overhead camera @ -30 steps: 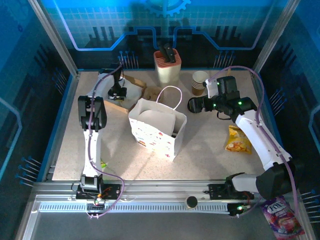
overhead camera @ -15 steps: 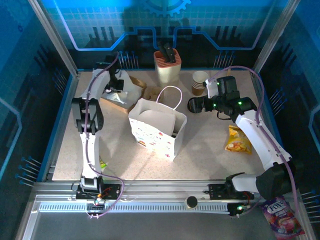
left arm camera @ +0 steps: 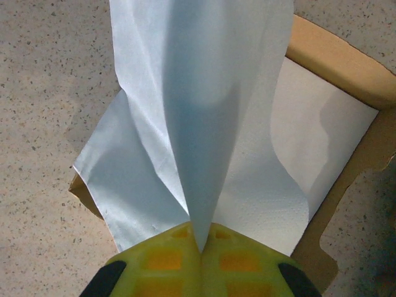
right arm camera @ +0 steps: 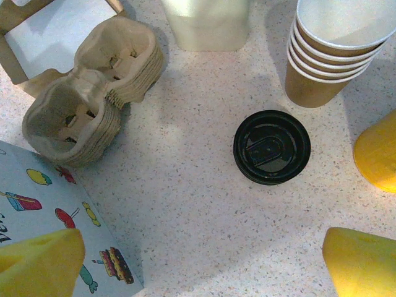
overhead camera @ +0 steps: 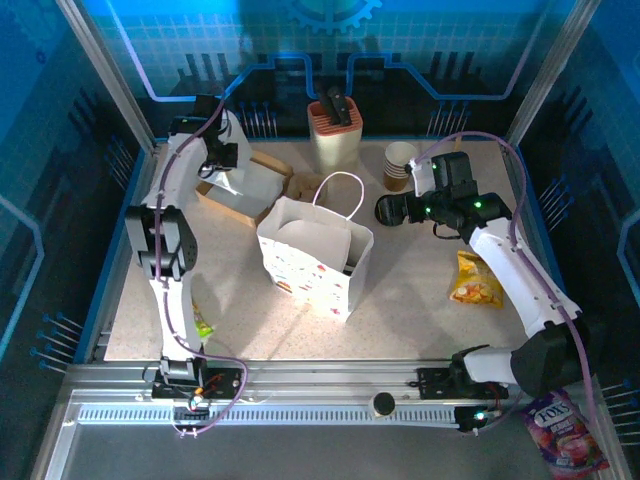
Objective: Pack the takeout coffee
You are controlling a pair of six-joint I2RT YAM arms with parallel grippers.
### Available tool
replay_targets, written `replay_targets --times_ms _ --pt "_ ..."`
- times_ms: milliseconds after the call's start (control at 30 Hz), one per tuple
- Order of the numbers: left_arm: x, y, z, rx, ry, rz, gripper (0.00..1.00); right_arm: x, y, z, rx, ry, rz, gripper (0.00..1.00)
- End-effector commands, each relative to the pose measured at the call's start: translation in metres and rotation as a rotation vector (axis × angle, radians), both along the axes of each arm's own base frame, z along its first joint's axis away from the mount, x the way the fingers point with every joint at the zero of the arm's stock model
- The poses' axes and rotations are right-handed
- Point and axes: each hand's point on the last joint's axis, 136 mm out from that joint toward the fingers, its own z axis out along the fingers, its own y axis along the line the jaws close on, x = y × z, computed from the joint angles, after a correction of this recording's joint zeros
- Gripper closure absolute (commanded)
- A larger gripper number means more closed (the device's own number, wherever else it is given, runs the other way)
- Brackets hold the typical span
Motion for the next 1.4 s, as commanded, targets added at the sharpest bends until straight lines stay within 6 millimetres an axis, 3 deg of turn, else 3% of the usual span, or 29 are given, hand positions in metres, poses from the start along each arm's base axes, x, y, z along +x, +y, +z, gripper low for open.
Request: replay_targets --times_ms 0,233,567,767,967,1133,1367 --pt "-0.007 0.005 0.031 0.002 -0.072 0.014 1.00 0.001 0.008 0.010 -0.006 -0.018 0.031 0.01" --pt "-0.031 -0.002 0.097 -0.046 -0.253 0.017 1.00 0.007 0.013 0.014 -0.001 -0.030 0.041 0.01" --pt "-0.088 -0.019 0.198 -0.079 -0.540 -0.036 1.00 0.018 0.017 0.022 0.005 -0.058 0.052 0.01" --pt "-0.133 -0.056 0.251 -0.048 -0.697 -0.204 1.00 0.022 0.019 0.029 0.007 -0.079 0.055 0.01" --pt "-0.179 -0.098 0.291 -0.034 -0.820 -0.393 1.00 0.024 0.021 0.035 0.020 -0.094 0.060 0.01" --pt "-0.210 -0.132 0.299 -0.046 -0.873 -0.571 1.00 0.024 0.019 0.043 0.021 -0.112 0.056 0.01" --pt "-0.231 -0.173 0.257 0.092 -0.820 -0.872 1.00 0.018 0.015 0.044 0.020 -0.131 0.047 0.01"
